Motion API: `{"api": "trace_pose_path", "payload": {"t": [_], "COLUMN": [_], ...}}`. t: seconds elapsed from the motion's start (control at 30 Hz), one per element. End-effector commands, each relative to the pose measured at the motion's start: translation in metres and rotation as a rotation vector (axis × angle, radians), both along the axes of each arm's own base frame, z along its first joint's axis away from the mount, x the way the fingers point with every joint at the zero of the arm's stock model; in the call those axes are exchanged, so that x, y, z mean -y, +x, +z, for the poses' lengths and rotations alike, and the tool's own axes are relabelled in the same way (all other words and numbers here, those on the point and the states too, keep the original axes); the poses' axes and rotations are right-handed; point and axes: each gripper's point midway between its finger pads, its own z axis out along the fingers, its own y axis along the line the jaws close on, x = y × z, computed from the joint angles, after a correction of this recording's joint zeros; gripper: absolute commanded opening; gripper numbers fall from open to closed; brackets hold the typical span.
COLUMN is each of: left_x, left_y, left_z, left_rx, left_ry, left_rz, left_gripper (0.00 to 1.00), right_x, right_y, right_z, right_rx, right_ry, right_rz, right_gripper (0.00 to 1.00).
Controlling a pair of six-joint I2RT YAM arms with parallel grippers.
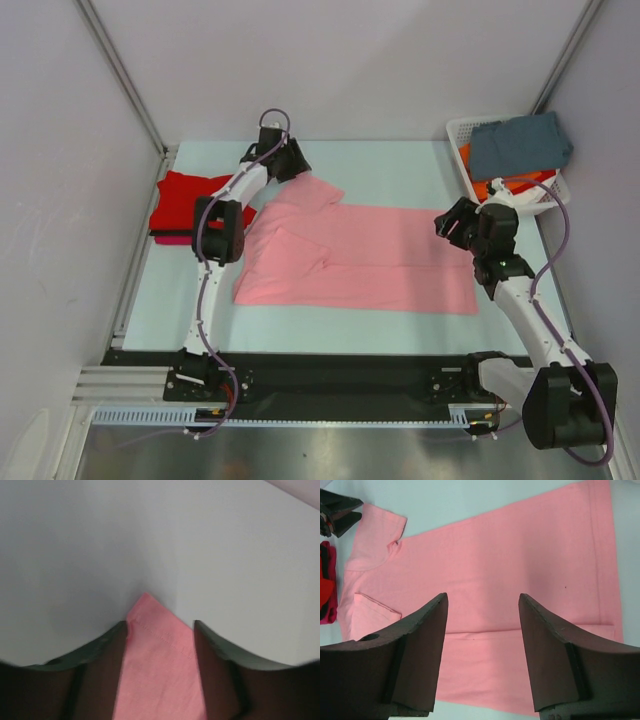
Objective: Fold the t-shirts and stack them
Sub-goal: Fold the tshirt
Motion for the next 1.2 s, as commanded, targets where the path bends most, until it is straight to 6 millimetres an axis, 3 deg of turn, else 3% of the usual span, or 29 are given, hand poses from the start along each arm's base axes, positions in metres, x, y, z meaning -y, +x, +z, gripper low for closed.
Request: {"api": "trace_pose_path", "payload": {"t": [0.0, 0.17, 0.2, 0.33, 0.4, 0.43, 0.5, 0.53, 0.6, 0.77, 0.8, 0.87, 1.17], "left_x": [0.006, 0.002, 0.002, -0.005, -0.010, -0.015, -0.028, -0.039, -0.046, -0.067, -0.070, -0.077, -0.112], "left_y": [-0.005, -0.004, -0.003, 0.000, 0.005, -0.001, 0.007, 0.000, 0.003, -0.004, -0.001, -0.002, -0.001], "left_z": [-0.014, -0.017, -0.018, -0.021, -0.015, -0.024, -0.003, -0.014, 0.000, -0.001, 0.007, 0.003, 0.015], "left_rx": [-0.048, -0.045, -0.043, -0.044, -0.014, -0.031, 0.033, 0.004, 0.047, 0.047, 0.074, 0.075, 0.127], "left_ry": [-0.029, -0.021, -0.025, -0.049, -0.061, -0.060, -0.096, -0.112, -0.134, -0.138, -0.143, -0.140, -0.214], "left_rz": [-0.034, -0.035, -0.037, -0.020, -0.010, -0.002, 0.023, 0.041, 0.042, 0.053, 0.055, 0.063, 0.155], "left_gripper": [0.55, 0.34, 0.23, 0.00, 0.00, 0.00, 0.00, 0.00, 0.00, 0.00, 0.00, 0.00, 0.00], "right_x": [0.000, 0.001, 0.002, 0.004, 0.006, 0.007, 0.009, 0.008, 0.008, 0.005, 0.007, 0.009, 0.041], "right_y": [0.007, 0.013, 0.016, 0.023, 0.026, 0.029, 0.036, 0.043, 0.051, 0.085, 0.088, 0.103, 0.130], "right_z": [0.006, -0.007, -0.010, -0.015, -0.016, -0.017, -0.019, -0.023, -0.029, -0.040, -0.041, -0.045, -0.072], "right_rx": [0.029, -0.030, -0.053, -0.084, -0.094, -0.100, -0.104, -0.122, -0.149, -0.203, -0.213, -0.232, -0.332], "right_ry": [0.024, 0.016, 0.007, -0.013, -0.025, -0.032, -0.056, -0.070, -0.102, -0.153, -0.164, -0.189, -0.299], "right_rz": [0.004, 0.004, -0.001, -0.008, -0.020, -0.021, -0.040, -0.037, -0.048, -0.057, -0.069, -0.079, -0.186], "right_gripper": [0.63, 0.61, 0.60, 0.58, 0.57, 0.56, 0.54, 0.53, 0.50, 0.45, 0.45, 0.45, 0.47]}}
